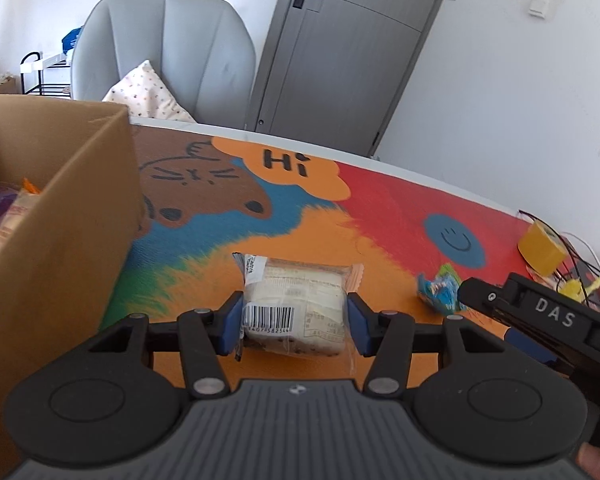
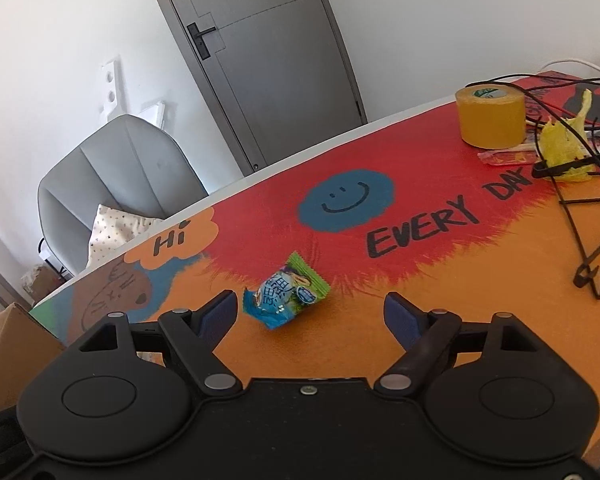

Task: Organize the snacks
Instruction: 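Grasp the clear cake packet with the left gripper while the right grasps the blue-green candy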

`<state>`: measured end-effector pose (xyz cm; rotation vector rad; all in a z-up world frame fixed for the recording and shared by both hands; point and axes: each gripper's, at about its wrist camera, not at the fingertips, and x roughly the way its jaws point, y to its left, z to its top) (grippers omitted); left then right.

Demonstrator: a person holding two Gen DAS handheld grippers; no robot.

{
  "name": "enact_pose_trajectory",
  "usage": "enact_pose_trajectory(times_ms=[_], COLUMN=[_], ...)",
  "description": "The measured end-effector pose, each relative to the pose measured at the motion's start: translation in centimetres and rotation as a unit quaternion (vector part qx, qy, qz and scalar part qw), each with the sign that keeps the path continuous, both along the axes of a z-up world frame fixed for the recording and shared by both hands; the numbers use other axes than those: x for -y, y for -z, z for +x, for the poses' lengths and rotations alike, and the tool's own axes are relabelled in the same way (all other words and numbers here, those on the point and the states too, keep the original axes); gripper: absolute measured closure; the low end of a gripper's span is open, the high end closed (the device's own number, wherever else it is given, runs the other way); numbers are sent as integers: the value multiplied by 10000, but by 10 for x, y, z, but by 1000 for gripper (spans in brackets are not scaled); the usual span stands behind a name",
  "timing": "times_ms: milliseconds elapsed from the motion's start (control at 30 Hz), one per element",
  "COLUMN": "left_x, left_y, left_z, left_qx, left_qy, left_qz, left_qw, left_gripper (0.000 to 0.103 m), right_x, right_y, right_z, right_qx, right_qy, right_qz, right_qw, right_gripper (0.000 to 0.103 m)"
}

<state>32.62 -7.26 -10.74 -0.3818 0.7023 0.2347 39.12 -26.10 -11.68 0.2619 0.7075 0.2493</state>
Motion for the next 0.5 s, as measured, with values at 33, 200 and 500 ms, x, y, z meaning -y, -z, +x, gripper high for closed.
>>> enact_pose_trajectory(times_ms=[33,200,500], left_x=[-3,-13,-14], left_y=[0,3,4], left_z=[0,4,3], left_qx=[7,-57,-70], left_qy=[-48,-165,-154], left_qz=[-15,-99,-209], left_qw=[10000,9998,9996], left_gripper=[50,50,50], right_x=[-4,-20,-32], right_y=[1,7,10], right_z=[2,16,17], right_qx=[3,-9,23], right_qy=[-12,-70,-206], right_qz=[-46,-343,-675], right_qw=[10000,9994,9975], right_gripper=[16,14,59])
